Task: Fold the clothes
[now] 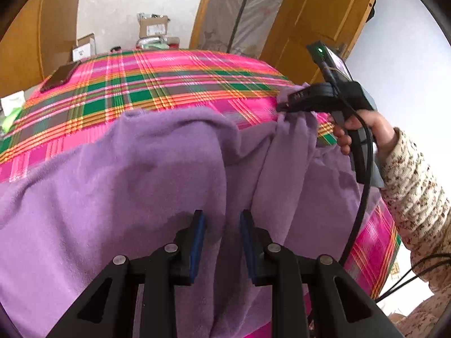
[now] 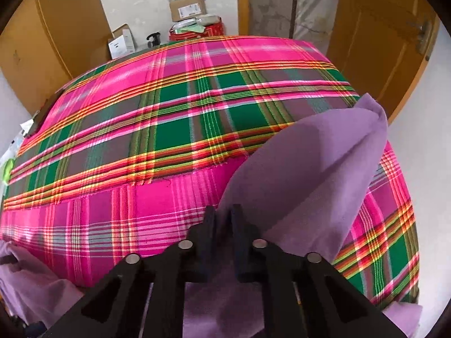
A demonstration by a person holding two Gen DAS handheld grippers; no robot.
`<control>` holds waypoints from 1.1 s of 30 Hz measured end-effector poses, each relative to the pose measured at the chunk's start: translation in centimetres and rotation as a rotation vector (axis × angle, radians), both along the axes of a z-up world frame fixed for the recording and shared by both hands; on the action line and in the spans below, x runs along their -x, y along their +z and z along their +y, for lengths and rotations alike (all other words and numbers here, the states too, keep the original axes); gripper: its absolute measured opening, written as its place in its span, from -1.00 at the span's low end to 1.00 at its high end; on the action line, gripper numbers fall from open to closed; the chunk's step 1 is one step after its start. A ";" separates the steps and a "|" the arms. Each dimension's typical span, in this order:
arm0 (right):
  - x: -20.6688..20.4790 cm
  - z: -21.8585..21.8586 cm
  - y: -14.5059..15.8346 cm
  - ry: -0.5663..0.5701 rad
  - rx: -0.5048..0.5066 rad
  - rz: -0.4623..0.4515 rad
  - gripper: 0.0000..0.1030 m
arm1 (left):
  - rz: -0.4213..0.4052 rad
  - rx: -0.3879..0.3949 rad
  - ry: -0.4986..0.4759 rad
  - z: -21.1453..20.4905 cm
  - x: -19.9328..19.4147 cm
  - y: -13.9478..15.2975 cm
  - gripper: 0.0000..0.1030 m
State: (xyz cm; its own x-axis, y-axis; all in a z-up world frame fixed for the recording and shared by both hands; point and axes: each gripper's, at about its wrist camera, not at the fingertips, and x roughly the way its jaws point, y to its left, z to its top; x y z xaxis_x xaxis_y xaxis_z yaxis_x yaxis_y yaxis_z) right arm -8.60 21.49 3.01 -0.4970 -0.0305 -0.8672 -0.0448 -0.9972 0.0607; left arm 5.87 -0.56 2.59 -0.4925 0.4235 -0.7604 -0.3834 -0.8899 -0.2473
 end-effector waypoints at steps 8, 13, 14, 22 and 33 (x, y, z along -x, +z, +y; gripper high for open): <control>-2.7 1.6 1.6 -0.019 0.049 0.087 -0.94 | 0.002 0.041 -0.023 1.2 0.7 -0.4 -0.50; -5.2 3.6 2.8 -0.057 0.099 0.143 -0.94 | -0.004 0.072 -0.033 1.8 0.8 -0.8 -0.46; -5.6 3.9 3.0 -0.065 0.107 0.151 -0.94 | -0.002 0.079 -0.035 2.0 0.7 -0.8 -0.46; -9.8 6.3 4.3 -0.128 0.157 0.223 -0.94 | 0.029 0.081 -0.108 3.1 -0.8 -0.1 -0.46; -14.7 9.0 3.7 -0.219 0.204 0.273 -0.94 | 0.069 0.159 -0.186 5.0 -2.8 0.1 -0.46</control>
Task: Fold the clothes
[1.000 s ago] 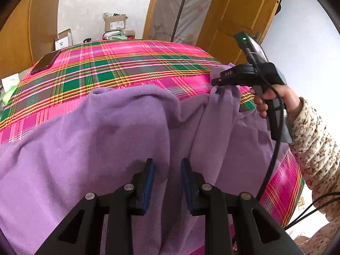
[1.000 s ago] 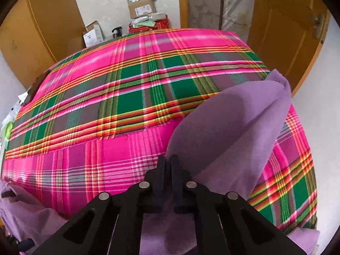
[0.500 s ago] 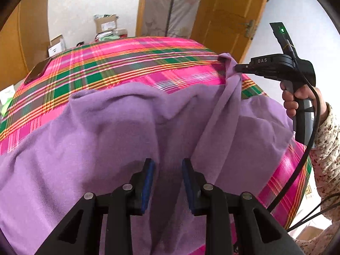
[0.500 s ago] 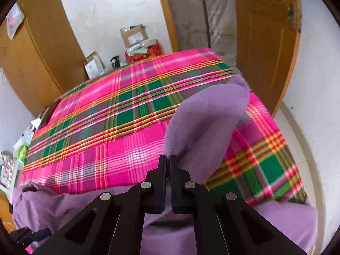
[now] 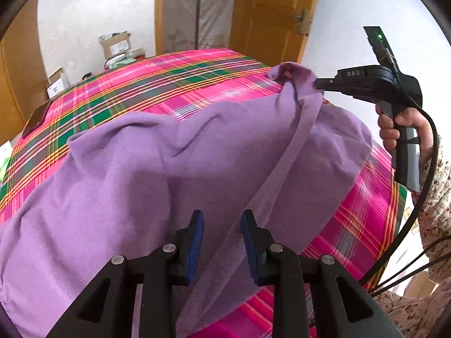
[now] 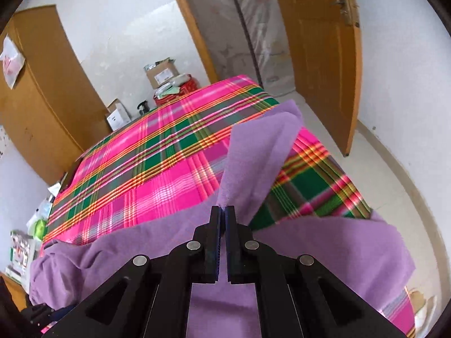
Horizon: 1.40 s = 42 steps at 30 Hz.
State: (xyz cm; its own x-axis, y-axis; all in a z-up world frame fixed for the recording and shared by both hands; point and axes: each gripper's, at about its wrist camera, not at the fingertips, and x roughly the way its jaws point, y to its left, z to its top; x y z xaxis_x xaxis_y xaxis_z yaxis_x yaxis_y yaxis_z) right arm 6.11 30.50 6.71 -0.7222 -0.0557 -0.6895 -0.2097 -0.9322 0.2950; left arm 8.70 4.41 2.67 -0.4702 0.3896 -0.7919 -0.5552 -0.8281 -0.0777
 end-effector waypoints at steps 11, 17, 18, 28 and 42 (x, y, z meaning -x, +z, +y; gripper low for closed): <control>-3.2 1.8 -1.5 -0.047 0.054 0.007 -0.94 | 0.059 0.119 -0.045 2.0 -1.6 -1.1 -0.46; -3.6 2.5 -2.6 -0.055 0.068 -0.008 -0.94 | 0.077 0.160 -0.049 2.4 -1.7 -1.7 -0.45; -3.7 2.6 -2.8 -0.054 0.068 -0.008 -0.94 | 0.076 0.161 -0.046 2.4 -1.5 -1.8 -0.45; -3.4 3.1 -3.6 -0.037 0.047 -0.004 -0.34 | 0.074 0.152 -0.031 2.5 -1.7 -1.8 -0.45; 2.1 4.5 -4.2 -0.053 -0.029 -0.059 -0.14 | 0.097 0.191 -0.036 3.2 -1.6 -1.8 -0.44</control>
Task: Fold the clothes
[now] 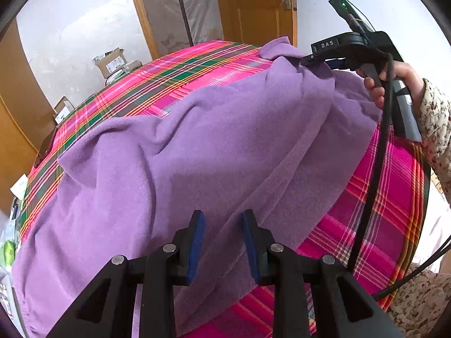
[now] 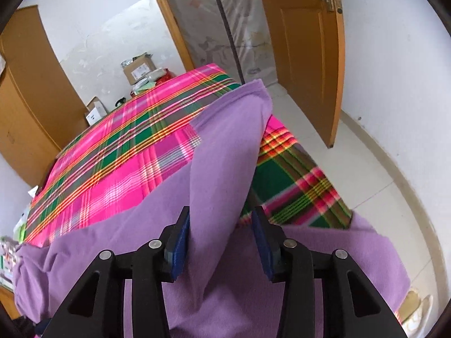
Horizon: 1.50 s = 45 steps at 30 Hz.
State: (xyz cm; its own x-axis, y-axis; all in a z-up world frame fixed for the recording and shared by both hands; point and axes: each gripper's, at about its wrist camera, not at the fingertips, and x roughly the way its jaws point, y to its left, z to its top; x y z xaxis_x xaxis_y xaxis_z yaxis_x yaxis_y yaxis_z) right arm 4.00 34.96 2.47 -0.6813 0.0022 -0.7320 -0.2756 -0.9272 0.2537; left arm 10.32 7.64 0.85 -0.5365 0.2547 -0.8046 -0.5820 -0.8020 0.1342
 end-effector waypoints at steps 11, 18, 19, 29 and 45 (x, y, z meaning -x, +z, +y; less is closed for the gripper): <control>0.1 0.1 -0.8 0.031 0.014 -0.006 -0.51 | -0.017 -0.045 -0.107 0.1 -0.3 0.6 -0.44; -0.2 0.8 -1.0 0.032 0.065 -0.001 -0.52 | -0.049 -0.066 -0.144 0.7 0.1 0.6 -0.44; -0.2 0.9 -1.1 0.031 0.072 -0.001 -0.52 | -0.046 -0.056 -0.147 0.9 0.1 0.5 -0.44; 1.0 1.0 -0.9 0.007 0.037 -0.011 -0.51 | -0.072 -0.090 -0.148 1.1 0.4 0.0 -0.89; -1.1 1.1 3.5 -0.016 -0.026 0.156 -0.87 | 0.039 -0.244 -0.068 -1.1 0.2 3.9 -0.95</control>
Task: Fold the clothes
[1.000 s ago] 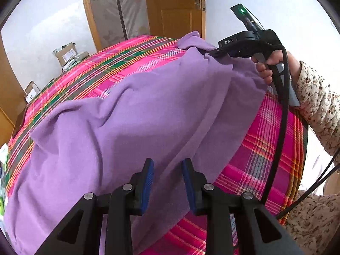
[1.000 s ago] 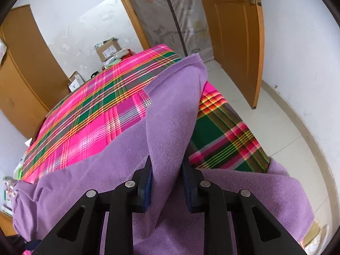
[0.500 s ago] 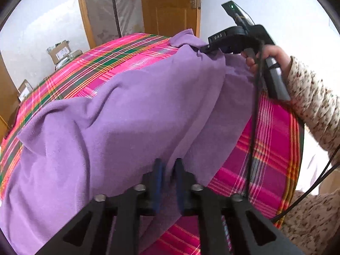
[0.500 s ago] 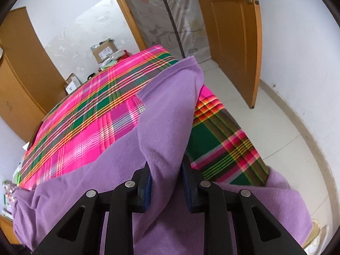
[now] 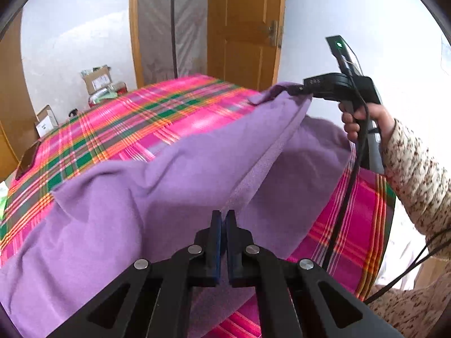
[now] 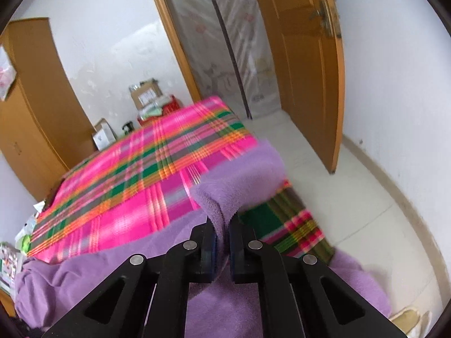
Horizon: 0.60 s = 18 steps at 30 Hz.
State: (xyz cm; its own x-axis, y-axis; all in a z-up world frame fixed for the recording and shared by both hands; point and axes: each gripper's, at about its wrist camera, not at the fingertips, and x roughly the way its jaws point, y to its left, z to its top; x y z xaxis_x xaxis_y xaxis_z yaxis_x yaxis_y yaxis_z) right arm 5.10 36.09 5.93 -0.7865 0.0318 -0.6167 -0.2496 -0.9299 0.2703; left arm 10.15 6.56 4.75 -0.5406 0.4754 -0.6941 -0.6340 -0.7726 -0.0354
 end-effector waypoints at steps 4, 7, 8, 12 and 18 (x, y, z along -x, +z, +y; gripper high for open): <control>-1.4 -0.2 2.2 -0.008 -0.030 0.070 -0.87 | 0.037 -0.020 0.008 -0.1 -0.5 1.1 -0.95; -2.5 -0.2 3.6 -0.015 -0.070 0.111 -0.87 | 0.062 -0.032 0.001 0.1 -1.1 1.8 -0.95; -3.0 -0.2 3.9 -0.020 -0.080 0.122 -0.87 | 0.062 -0.040 -0.002 0.1 -1.3 1.9 -0.95; -5.0 -0.1 4.9 -0.037 -0.115 0.157 -0.87 | 0.065 -0.027 -0.023 0.5 -1.8 1.8 -0.95; -8.4 1.1 3.4 -0.087 -0.123 0.143 -0.87 | 0.034 0.036 -0.082 2.2 -2.9 0.0 -0.95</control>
